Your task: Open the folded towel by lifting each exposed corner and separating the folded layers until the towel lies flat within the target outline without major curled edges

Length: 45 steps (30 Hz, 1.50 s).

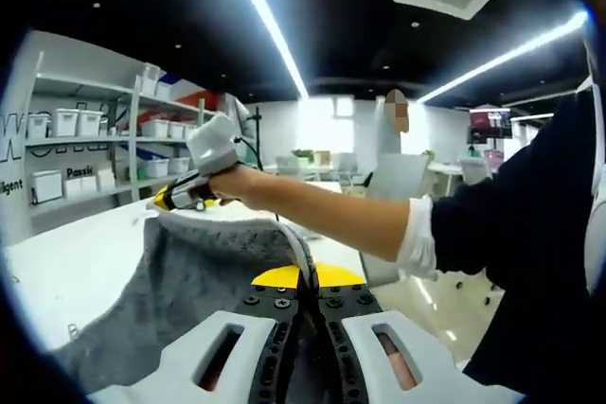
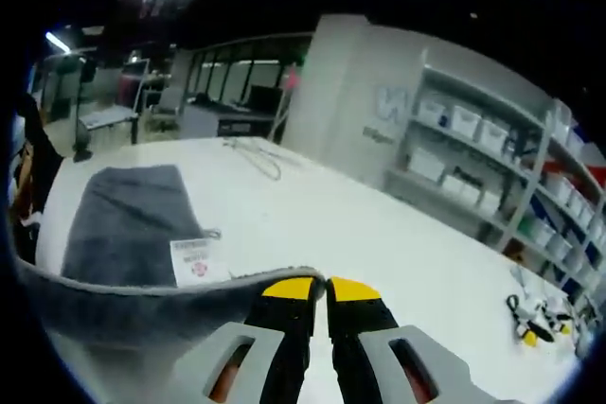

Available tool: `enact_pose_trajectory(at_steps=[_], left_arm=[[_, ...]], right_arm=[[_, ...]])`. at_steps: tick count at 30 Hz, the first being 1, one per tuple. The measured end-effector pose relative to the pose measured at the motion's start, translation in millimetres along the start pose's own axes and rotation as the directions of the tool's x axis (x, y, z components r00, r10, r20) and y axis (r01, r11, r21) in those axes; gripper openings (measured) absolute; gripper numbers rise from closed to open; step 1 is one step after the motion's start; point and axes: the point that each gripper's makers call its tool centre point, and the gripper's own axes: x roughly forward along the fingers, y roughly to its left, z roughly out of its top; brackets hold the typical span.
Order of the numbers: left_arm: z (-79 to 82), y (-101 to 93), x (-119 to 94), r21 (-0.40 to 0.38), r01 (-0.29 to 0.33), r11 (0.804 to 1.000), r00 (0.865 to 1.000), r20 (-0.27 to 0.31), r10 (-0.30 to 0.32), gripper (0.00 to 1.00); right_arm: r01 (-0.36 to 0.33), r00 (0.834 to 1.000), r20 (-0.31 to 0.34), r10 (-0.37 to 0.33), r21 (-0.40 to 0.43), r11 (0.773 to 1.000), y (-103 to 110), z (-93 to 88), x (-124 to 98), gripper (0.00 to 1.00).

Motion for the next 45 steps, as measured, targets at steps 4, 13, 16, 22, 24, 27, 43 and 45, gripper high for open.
enact_pose_trajectory(at_steps=[4, 13, 16, 22, 24, 27, 43, 45], left_arm=[[-5.7, -4.9, 9.4, -0.004, 0.015, 1.0, 1.0, -0.001, -0.015, 0.02], [-24.6, -12.9, 24.4, -0.014, 0.04, 0.999, 0.999, -0.031, -0.04, 0.02], [-29.5, -14.8, 29.6, -0.017, 0.05, 0.999, 0.998, -0.039, -0.051, 0.02], [-34.8, -18.9, 33.4, -0.022, 0.066, 0.998, 0.997, -0.049, -0.067, 0.02], [-35.1, -19.2, 33.0, -0.028, 0.07, 0.997, 0.996, -0.049, -0.072, 0.02], [-36.5, -21.2, 33.7, -0.044, 0.076, 0.996, 0.996, -0.052, -0.079, 0.02], [-46.8, -25.1, 24.8, -0.026, 0.105, 0.994, 0.986, -0.124, -0.107, 0.03], [-47.7, -26.6, 23.4, -0.028, 0.108, 0.994, 0.985, -0.13, -0.111, 0.03]], right_arm=[[-0.004, 1.0, 0.001, 0.004, -0.018, 1.0, -1.3, -5.6, 0.1, 0.01], [-0.014, 0.999, -0.044, 0.013, -0.028, 1.0, -1.0, -26.9, 3.8, 0.01], [-0.012, 0.998, -0.058, 0.01, -0.031, 0.999, -1.2, -32.5, 3.1, 0.01], [-0.004, 0.997, -0.083, 0.001, -0.034, 0.999, -1.3, -41.0, -1.7, 0.01], [0.002, 0.995, -0.097, -0.006, -0.037, 0.999, -2.1, -44.7, -3.3, 0.01], [0.007, 0.992, -0.124, -0.014, -0.052, 0.999, -5.1, -52.1, -4.1, 0.01], [0.007, 0.982, -0.189, -0.017, -0.052, 0.999, -1.1, -88.3, -2.3, 0.04], [0.006, 0.98, -0.196, -0.015, -0.05, 0.999, -1.2, -92.6, -2.9, 0.04]])
